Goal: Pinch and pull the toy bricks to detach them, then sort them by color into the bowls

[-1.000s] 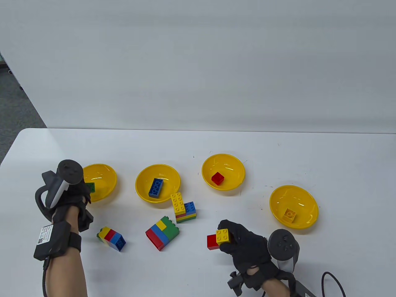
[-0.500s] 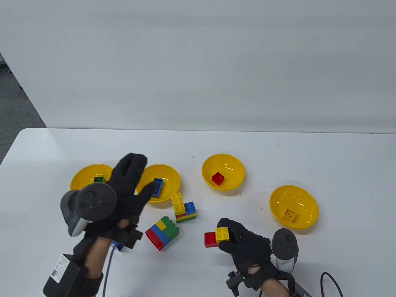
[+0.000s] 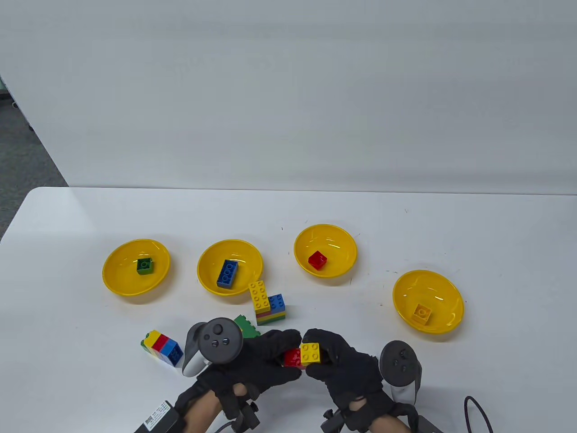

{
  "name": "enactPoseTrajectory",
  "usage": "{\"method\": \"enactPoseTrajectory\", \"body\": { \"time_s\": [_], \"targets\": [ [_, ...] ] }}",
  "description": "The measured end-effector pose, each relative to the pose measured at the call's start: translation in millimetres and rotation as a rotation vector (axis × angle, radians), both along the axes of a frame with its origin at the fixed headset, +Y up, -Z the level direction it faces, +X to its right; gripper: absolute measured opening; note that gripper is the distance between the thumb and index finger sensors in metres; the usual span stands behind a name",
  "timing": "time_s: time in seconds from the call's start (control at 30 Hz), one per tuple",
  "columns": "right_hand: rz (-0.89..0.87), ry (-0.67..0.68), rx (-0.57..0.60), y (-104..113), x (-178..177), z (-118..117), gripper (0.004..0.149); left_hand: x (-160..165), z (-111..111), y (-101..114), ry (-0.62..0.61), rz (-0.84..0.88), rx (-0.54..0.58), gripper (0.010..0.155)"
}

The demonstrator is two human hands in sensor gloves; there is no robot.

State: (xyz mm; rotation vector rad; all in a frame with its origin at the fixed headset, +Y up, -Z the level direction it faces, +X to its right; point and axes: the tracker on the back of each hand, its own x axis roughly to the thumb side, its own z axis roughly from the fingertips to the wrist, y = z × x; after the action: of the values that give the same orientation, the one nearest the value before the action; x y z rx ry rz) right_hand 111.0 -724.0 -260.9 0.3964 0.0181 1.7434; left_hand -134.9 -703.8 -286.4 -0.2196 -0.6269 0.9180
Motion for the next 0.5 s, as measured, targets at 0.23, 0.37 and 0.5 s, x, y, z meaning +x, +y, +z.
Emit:
{"method": "enactPoseTrajectory", "body": {
  "time_s": [0.23,0.37,0.5],
  "targets": [
    [0.316,0.032,0.197,3,-15,9,0.069,2,3,-13,-0.017,-0.145,-0.001,0.067],
    [0.377,0.004,0.24,6,-15,11,0.062,7,5,-14,-0.036,-0.169,0.016,0.067],
    [0.373,-0.032,0.241,9,-15,12,0.061,10,7,-10,-0.066,-0.154,0.037,0.068]
  ]
}}
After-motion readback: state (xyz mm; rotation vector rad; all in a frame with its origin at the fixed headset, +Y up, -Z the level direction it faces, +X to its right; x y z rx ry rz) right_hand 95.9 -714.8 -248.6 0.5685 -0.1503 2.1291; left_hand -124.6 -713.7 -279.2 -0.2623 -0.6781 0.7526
